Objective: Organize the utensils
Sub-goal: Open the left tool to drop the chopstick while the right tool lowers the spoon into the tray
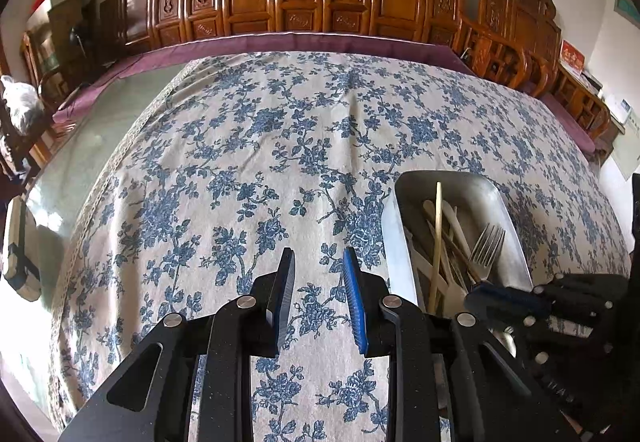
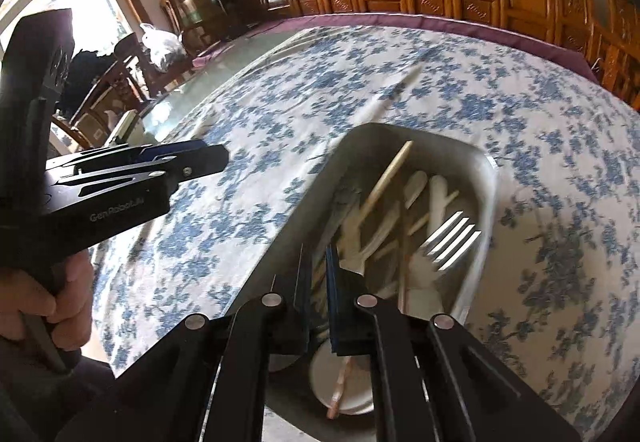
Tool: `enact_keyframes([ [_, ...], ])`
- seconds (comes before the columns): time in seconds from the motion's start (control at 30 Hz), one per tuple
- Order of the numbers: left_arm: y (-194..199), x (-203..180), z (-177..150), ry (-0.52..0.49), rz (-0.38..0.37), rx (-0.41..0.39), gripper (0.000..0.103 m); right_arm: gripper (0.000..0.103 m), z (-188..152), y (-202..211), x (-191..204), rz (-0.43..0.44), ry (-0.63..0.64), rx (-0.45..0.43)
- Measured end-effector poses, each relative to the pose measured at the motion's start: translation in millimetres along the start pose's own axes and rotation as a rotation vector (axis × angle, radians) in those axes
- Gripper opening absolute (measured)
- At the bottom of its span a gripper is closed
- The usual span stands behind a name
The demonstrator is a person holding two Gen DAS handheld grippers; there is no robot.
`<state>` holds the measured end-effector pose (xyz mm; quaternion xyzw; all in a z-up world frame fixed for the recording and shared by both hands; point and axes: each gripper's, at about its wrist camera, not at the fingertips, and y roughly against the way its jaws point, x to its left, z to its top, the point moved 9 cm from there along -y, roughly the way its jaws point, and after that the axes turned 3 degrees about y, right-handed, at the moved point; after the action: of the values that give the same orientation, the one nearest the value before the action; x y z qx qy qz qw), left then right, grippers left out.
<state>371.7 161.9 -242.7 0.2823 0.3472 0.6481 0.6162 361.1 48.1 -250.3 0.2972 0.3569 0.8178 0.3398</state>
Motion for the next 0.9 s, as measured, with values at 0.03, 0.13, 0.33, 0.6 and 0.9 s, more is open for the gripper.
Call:
enact_keyframes([
  [0.03, 0, 0, 0, -0.001, 0.001, 0.001, 0.023, 0.008, -1, 3, -3, -0.008, 0.002, -0.006],
  [0.13, 0, -3, -1, -0.009, -0.001, 0.002, 0.023, 0.008, -5, 11, -13, -0.044, 0.019, -0.022],
  [0.33, 0, -9, -2, -0.022, -0.004, 0.000, 0.029, 0.008, -15, 35, -31, -0.089, 0.041, -0.066],
  [0.6, 3, -25, -4, -0.054, -0.013, -0.007, 0.042, 0.056, -23, 71, -68, -0.186, -0.022, -0.141],
  [0.9, 10, -48, -3, -0.084, -0.002, -0.046, 0.084, 0.094, -37, 96, -102, -0.281, -0.087, -0.179],
])
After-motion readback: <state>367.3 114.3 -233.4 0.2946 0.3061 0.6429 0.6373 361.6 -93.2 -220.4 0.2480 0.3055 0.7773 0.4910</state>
